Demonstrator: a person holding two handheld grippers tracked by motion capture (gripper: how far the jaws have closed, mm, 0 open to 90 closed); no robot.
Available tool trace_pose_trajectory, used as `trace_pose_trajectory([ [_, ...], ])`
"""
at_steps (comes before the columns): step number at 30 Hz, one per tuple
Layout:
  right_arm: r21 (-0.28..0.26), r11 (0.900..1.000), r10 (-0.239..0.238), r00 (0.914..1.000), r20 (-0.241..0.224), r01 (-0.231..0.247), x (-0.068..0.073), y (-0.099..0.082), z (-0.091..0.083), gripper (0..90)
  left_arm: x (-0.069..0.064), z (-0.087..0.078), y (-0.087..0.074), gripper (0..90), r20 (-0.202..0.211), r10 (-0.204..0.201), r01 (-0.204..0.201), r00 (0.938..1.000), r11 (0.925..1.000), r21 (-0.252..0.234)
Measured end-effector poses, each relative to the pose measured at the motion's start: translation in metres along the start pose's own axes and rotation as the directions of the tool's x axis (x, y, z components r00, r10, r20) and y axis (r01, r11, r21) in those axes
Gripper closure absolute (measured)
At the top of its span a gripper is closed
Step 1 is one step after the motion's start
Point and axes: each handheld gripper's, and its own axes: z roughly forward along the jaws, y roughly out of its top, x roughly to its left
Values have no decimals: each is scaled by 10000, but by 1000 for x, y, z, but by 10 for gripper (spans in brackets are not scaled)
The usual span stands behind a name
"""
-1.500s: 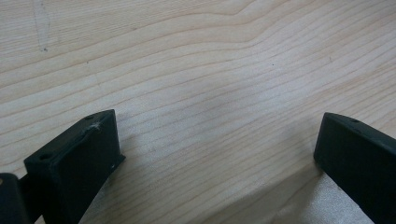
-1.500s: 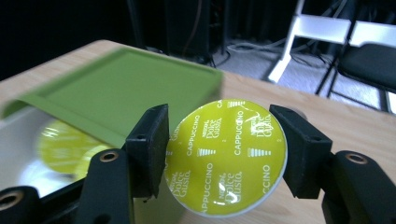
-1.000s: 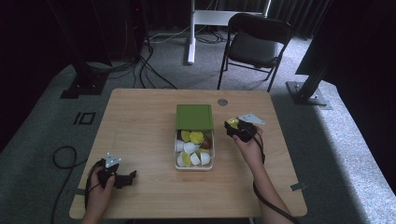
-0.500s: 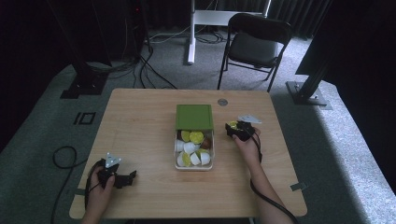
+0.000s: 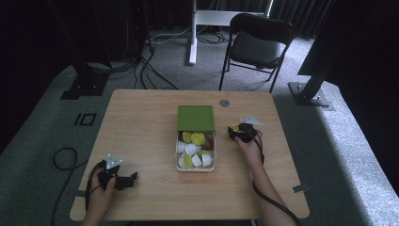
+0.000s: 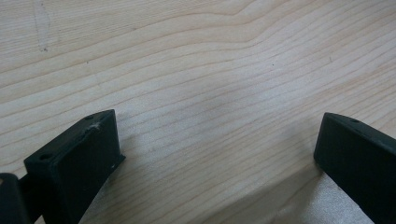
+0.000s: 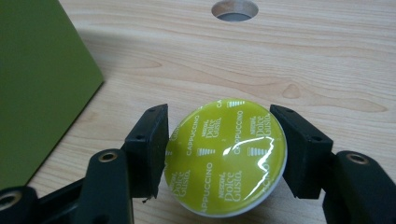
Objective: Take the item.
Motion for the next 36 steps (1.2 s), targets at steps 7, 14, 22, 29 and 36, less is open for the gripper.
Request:
trace_pose_trajectory([
  [7,-375,9992,91,9993,-373,-105,-1,7,-10,188,0,0,0,13,0,1,-1,10000,10000,0],
  [14,-869,9956,-436,9952,-873,360,-2,6,-30,150,0,0,0,13,3,0,0,10000,10000,0],
  [22,-875,9890,-1331,9764,-1703,1195,-1,-7,-51,151,0,0,0,13,0,-1,1,10000,10000,0],
  [29,-978,9755,-2168,9381,-2701,1973,6,-17,-62,151,0,0,0,13,0,4,-4,10000,10000,3],
  [36,-1076,9608,-2773,8789,-3881,2556,12,-23,-72,151,0,0,0,13,0,1,-1,10000,10000,0],
])
